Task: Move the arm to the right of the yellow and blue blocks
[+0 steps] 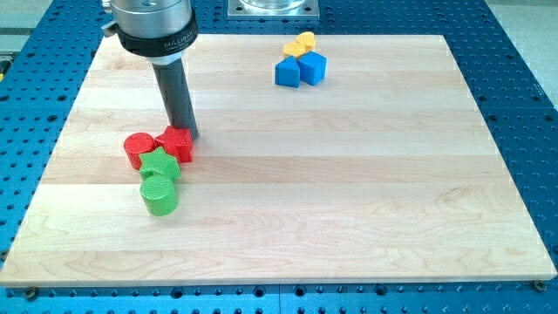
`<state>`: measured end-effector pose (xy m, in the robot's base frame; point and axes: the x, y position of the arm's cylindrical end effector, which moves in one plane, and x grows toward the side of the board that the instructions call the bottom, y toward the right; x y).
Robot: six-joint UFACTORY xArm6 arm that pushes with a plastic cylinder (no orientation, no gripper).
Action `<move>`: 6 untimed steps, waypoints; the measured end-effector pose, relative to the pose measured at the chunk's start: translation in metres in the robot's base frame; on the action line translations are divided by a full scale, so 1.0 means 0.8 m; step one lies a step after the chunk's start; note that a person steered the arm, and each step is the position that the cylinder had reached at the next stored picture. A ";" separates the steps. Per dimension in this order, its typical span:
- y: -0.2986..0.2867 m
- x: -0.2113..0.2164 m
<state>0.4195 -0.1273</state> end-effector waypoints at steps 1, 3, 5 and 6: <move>0.004 0.004; 0.188 -0.032; 0.341 -0.158; 0.348 -0.231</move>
